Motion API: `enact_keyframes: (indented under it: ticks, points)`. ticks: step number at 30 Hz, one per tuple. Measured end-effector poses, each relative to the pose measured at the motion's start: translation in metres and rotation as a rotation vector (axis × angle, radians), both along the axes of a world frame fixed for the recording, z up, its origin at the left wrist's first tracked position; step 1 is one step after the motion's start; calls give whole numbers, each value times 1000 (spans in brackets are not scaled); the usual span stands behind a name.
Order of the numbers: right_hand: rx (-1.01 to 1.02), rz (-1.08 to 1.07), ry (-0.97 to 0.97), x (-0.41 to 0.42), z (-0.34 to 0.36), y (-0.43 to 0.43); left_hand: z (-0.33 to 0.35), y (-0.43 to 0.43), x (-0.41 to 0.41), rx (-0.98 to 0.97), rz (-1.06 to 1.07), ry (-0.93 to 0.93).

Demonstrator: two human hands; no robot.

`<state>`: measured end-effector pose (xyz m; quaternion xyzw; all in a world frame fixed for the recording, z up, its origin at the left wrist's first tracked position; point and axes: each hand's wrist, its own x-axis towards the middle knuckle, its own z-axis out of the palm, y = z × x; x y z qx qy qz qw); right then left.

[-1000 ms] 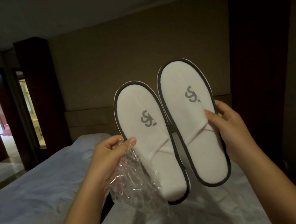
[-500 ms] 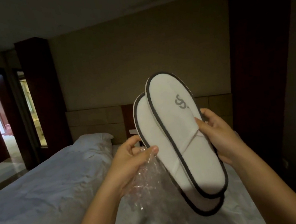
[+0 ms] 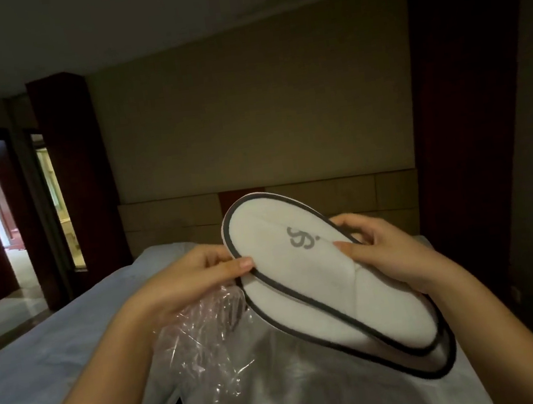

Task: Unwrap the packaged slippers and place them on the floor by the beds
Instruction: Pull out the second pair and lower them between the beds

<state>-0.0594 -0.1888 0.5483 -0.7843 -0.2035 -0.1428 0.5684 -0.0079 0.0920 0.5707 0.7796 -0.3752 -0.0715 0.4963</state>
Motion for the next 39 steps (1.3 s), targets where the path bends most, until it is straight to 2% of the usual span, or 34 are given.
enact_keyframes:
  ticks: [5, 7, 9, 11, 12, 13, 15, 17, 18, 20, 23, 25, 27, 29, 33, 39]
  points:
    - [-245, -170, -181, 6, 21, 12, -5, -10, 7, -193, 192, -23]
    - [-346, -440, -325, 7, 28, 13, -6, -10, 10, -287, 293, -43]
    - [-227, -779, -599, 1, 29, 14, -9, -10, 13, -440, 395, -27]
    - [55, -858, -850, -7, 23, 18, -13, -12, 13, -601, 477, 49]
    - [152, -829, -860, -9, 18, 20, -16, -16, 13, -686, 479, 125]
    - [207, -769, -780, -10, 13, 25, -19, -21, 12, -767, 467, 218]
    - [227, -583, -404, -8, 7, 41, -28, -35, 8, -867, 436, 406]
    - [239, -358, -44, -4, 3, 54, -36, -54, 0, -904, 392, 542]
    - [284, -266, 32, -1, 2, 59, -42, -63, -4, -898, 365, 563]
    - [446, -152, 34, 4, -1, 66, -55, -76, -12, -868, 315, 528]
    - [679, -104, -56, 10, -2, 63, -68, -86, -19, -847, 245, 474]
    - [742, -98, -92, 11, -2, 59, -73, -89, -19, -833, 236, 320]
    - [747, -119, -123, 13, -2, 55, -74, -91, -18, -807, 215, 200]
    - [746, -174, -168, 15, -3, 51, -77, -91, -17, -750, 181, 159]
    - [679, -331, -258, 19, -1, 30, -82, -72, -12, -685, 150, 190]
    - [481, -293, -246, 14, 2, 7, -71, -37, 0, -481, 81, -29]
